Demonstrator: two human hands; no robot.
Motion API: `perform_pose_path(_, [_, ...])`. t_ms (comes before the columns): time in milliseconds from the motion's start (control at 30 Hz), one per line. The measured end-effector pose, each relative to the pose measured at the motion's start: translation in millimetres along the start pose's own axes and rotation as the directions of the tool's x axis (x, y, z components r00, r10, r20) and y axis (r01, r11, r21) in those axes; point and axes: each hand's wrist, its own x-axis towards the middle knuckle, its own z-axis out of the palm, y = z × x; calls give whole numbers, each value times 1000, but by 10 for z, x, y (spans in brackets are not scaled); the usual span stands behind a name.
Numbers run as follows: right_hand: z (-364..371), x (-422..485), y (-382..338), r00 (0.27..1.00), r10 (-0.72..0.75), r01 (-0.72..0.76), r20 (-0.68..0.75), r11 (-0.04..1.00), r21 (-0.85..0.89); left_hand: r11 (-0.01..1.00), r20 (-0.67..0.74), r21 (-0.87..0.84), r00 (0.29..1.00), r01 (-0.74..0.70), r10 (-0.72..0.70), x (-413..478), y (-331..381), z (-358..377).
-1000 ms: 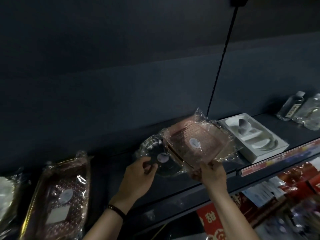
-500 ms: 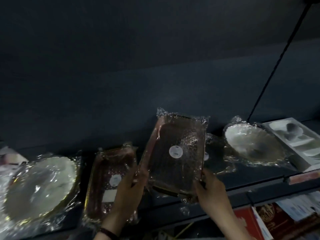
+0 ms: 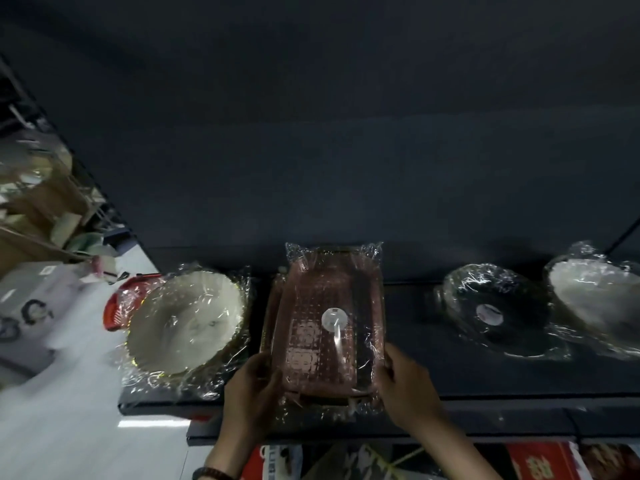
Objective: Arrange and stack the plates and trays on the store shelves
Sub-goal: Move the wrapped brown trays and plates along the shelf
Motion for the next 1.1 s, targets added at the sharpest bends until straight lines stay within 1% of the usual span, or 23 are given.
perform_pose_path(100, [165, 57, -107, 999, -27, 27, 42, 1000, -2, 1000, -29, 7, 999, 18, -18, 10, -179, -43])
perform_pose_path(167, [267, 93, -149, 998, -25, 26, 63, 1000, -18, 996, -54, 93, 999, 4, 1, 26, -263, -62])
perform_pose_path(233, [359, 126, -155, 999, -11, 12, 40, 999, -34, 988, -44, 157, 999, -2, 9, 70, -332, -66])
perform_pose_path(333, [510, 194, -125, 1000, 29, -29, 2, 996, -83, 986, -20, 164, 1000, -6, 10, 133, -402, -84])
perform_pose_path(400, [581, 258, -104, 998, 62, -62, -7, 990, -123, 982, -2, 188, 999, -35, 36, 173, -409, -77])
perform_pose_path(467, [630, 330, -109, 997, 73, -75, -18, 982, -175, 982, -6, 186, 999, -38, 39, 205, -433, -79])
perform_pose_path(533, [656, 372, -118, 997, 73, -79, -31, 969, -235, 974, -17, 211, 996, -83, 88, 253, -519, -43])
perform_pose_path(600, [692, 383, -97, 997, 60, -72, -54, 961, -267, 952, -20, 269, 987, -145, 156, 268, -621, 5])
perform_pose_path(667, [737, 368, -58, 996, 33, -58, -86, 949, -310, 920, 0, 341, 979, -194, 206, 268, -712, 65])
perform_pose_path(700, [761, 364, -29, 995, 27, -60, -100, 936, -347, 904, 17, 378, 978, -197, 206, 272, -760, 91])
perform_pose_path(800, [796, 336, 6, 990, 82, -122, -113, 899, -420, 850, 41, 504, 987, -152, 153, 279, -856, 127])
perform_pose_path(967, [828, 346, -56, 977, 195, -214, -89, 840, -498, 845, 54, 513, 988, -151, 144, 177, -551, 131])
perform_pose_path(1033, [850, 377, -100, 967, 242, -243, -75, 803, -544, 813, 87, 562, 988, -153, 126, 184, -441, 98])
perform_pose_path(1100, [859, 419, -116, 961, 268, -263, -70, 801, -538, 814, 115, 557, 986, -164, 119, 214, -418, 84])
